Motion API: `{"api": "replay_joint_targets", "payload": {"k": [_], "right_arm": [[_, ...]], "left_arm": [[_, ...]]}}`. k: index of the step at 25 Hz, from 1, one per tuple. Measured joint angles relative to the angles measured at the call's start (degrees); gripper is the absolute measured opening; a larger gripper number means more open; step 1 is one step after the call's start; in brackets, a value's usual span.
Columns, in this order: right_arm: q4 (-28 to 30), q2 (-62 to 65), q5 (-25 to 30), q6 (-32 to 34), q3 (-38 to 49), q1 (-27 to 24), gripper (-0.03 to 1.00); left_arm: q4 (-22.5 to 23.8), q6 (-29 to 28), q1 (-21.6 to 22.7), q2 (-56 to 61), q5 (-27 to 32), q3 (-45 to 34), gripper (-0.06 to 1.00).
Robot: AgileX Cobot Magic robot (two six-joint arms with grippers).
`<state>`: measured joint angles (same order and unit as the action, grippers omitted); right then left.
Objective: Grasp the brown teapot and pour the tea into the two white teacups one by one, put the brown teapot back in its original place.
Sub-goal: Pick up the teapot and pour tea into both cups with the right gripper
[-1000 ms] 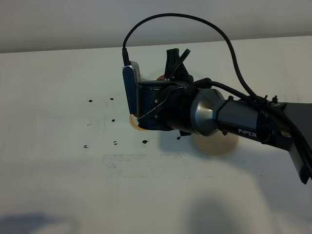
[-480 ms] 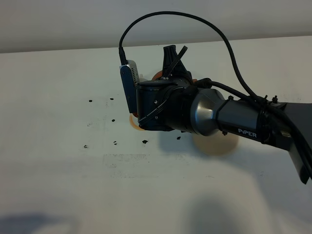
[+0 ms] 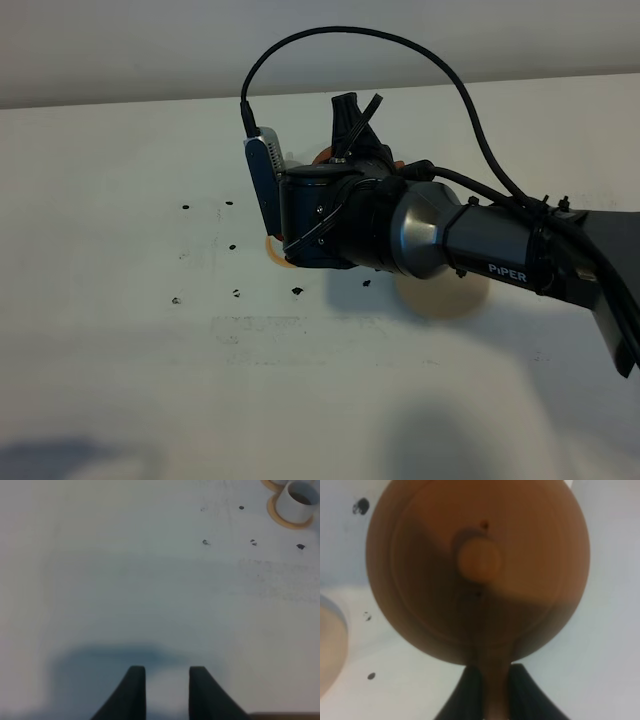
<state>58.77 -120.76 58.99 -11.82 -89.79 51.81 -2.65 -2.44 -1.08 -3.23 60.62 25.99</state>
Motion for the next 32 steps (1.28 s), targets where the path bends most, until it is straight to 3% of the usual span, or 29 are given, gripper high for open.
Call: {"api": "replay_joint_targets", "payload": {"k": [32], "right_arm": [[4.16,0.00,0.05,-2.03,0.00,0.00,0.09]], "left_arm": [[0.00,0.00,0.00,0.00,0.00,0.00,0.21]]}}
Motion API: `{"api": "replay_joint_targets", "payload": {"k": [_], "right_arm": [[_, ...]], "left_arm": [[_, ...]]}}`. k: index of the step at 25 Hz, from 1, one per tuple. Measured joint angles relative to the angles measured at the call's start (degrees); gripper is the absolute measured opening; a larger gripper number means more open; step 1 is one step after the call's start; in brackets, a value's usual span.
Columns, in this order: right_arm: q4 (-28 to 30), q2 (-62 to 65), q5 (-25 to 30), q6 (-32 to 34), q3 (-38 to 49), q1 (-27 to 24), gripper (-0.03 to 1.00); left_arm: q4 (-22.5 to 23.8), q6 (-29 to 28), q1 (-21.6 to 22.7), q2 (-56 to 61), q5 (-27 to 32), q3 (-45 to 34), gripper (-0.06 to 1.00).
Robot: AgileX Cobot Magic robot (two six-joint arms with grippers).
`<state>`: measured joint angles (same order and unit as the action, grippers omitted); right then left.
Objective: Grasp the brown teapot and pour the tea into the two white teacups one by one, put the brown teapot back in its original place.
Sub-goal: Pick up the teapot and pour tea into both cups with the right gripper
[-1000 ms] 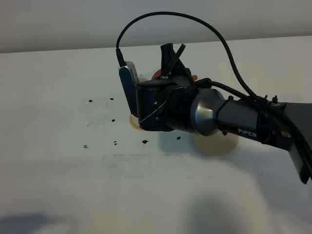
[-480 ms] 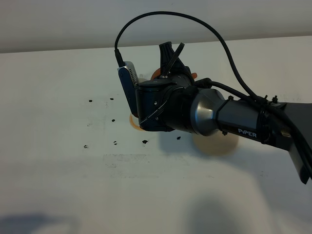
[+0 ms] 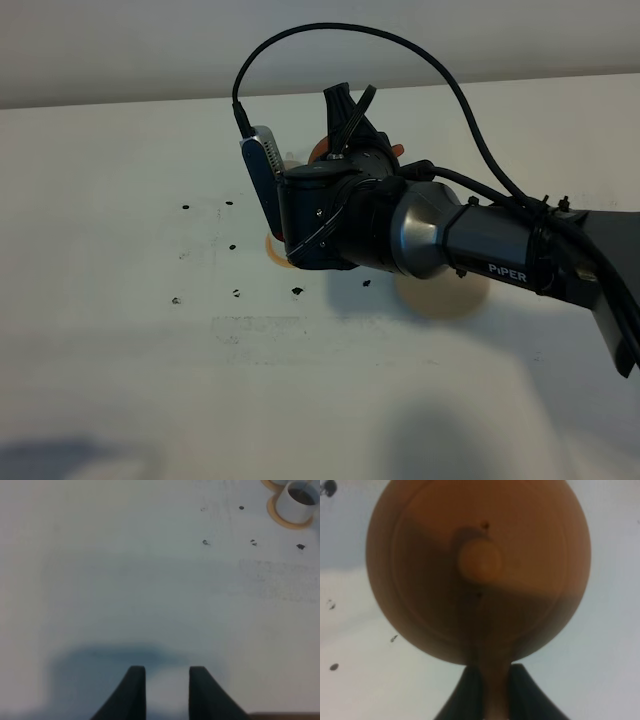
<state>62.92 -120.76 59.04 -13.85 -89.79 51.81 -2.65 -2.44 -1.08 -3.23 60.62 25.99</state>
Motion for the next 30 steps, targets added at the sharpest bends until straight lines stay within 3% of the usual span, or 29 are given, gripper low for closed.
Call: {"api": "replay_joint_targets", "payload": {"k": [23,30], "right_arm": [[1.68,0.00,0.50,0.06,0.00,0.00,0.09],[-4.99,0.00,0.33,6.01,0.00,0.00,0.09]], "left_arm": [[0.00,0.00,0.00,0.00,0.00,0.00,0.21],[0.00,0.00,0.00,0.00,0.00,0.00,0.21]]}}
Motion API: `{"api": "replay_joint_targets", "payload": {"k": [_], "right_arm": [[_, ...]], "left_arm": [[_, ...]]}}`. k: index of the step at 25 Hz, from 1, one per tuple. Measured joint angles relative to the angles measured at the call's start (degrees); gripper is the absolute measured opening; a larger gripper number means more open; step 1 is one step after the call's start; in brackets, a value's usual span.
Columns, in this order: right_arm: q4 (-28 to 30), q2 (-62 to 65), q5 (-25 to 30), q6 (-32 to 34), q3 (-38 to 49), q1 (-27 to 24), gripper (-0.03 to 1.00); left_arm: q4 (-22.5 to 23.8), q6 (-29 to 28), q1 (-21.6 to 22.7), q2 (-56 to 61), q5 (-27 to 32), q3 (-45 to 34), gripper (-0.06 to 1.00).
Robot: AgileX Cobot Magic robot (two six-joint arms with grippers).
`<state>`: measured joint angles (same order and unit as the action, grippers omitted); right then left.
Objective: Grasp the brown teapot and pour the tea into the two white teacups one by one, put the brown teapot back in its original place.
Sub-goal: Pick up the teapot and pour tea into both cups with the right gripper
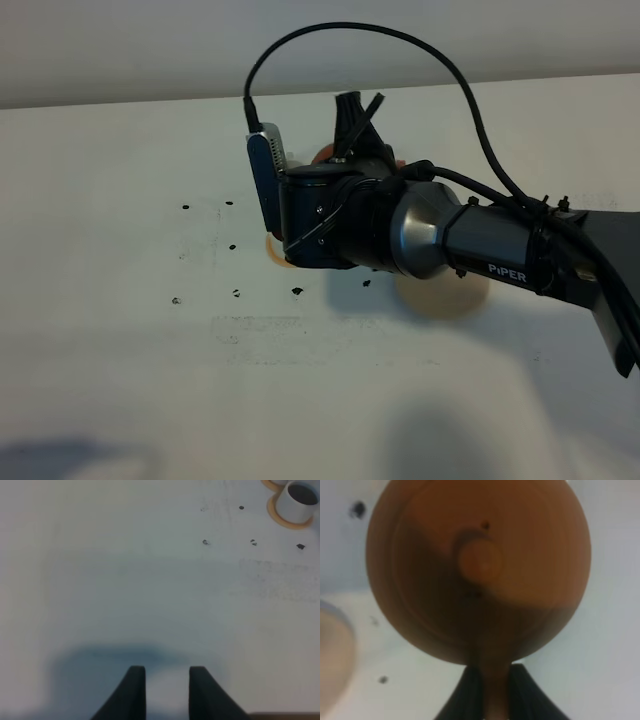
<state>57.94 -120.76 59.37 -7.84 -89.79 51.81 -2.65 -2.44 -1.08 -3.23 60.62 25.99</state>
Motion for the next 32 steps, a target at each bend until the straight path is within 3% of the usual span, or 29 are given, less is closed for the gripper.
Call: {"api": "replay_joint_targets", "payload": {"k": [6,19,24,32], "right_arm": [[-2.18,0.00,-0.07,7.84,0.00,0.00,0.09],[-13.39,3.84,-0.18,24.62,-0.08,-0.30,0.09],[-20.66,6.17,-0.50,25.51,-0.37,-2.42,0.09],[-32.33,6.17,-5.52,25.49,-0.37,-7.57,0.09]], "left_arm": [[0.00,0.00,0.00,0.00,0.00,0.00,0.21],[0.00,0.00,0.00,0.00,0.00,0.00,0.21],[0.00,0.00,0.00,0.00,0.00,0.00,0.21],[0.00,0.00,0.00,0.00,0.00,0.00,0.21]]}}
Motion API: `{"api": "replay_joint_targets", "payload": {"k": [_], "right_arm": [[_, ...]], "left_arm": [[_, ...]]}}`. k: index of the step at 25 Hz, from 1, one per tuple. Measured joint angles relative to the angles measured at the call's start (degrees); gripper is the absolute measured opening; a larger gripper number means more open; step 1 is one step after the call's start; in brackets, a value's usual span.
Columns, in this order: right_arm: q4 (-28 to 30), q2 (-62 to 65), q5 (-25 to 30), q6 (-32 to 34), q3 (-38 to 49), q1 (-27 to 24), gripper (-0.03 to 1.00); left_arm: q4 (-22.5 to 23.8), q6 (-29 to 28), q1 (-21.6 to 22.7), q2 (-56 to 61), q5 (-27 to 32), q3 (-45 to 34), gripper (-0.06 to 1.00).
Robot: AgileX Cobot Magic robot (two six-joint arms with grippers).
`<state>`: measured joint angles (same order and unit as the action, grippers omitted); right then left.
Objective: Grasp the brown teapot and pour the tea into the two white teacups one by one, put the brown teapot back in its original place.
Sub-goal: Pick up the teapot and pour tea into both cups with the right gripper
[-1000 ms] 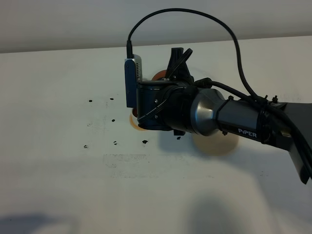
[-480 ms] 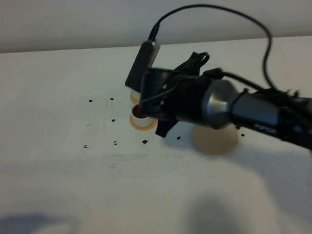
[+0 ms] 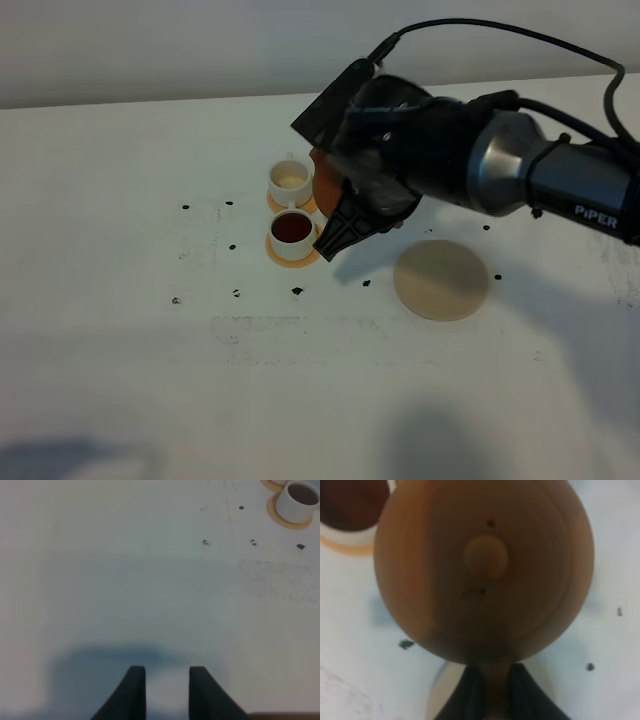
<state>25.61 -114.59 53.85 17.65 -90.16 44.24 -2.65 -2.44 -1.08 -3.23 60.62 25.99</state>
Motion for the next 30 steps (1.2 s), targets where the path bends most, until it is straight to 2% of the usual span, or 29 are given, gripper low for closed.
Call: {"api": "replay_joint_targets", "payload": {"k": [12,22,30], "right_arm": [[-4.52,-3.55,-1.76,0.00,0.00,-3.99,0.09],[-9.15,-6.96,-3.82,-1.58,0.00,-4.00,0.09],[-9.54,-7.31,-3.18,-3.71,-0.90,-4.00,0.09]], "left_arm": [[0.00,0.00,0.00,0.00,0.00,0.00,0.21],[0.00,0.00,0.00,0.00,0.00,0.00,0.21],[0.00,0.00,0.00,0.00,0.00,0.00,0.21]]}}
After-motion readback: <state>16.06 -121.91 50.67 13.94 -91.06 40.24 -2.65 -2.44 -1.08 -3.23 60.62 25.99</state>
